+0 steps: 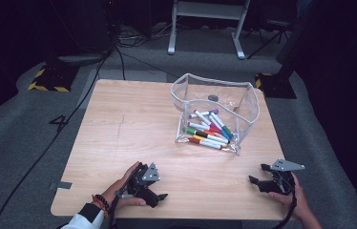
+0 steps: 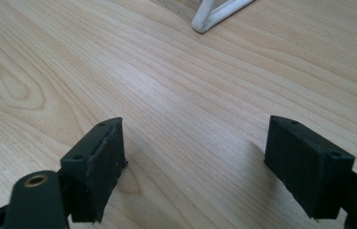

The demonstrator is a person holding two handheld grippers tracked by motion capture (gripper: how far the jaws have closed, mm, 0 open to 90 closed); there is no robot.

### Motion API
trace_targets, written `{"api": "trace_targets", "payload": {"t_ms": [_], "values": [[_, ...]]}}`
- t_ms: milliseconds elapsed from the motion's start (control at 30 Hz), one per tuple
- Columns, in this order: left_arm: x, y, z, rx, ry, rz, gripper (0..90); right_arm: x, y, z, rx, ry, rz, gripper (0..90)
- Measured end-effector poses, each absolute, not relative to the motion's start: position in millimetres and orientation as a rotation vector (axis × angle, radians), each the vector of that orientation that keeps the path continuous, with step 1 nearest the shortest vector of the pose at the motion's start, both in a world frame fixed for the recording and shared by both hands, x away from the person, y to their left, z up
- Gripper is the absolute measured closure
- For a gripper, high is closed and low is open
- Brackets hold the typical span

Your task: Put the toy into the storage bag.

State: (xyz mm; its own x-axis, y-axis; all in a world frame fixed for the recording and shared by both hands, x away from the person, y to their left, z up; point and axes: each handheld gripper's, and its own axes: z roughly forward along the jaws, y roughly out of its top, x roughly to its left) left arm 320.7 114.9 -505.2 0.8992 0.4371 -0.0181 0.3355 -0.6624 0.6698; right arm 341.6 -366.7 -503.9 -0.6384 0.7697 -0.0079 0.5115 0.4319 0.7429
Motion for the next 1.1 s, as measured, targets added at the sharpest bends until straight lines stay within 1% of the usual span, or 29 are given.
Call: {"api": "trace_targets", "payload": {"t_ms": [1100], "values": [[321.8, 115.2, -505.1, 2.357, 0.542, 0.182, 2.5, 341.8, -365.8, -503.9, 1.107, 2.335, 1.035, 21.3]]}}
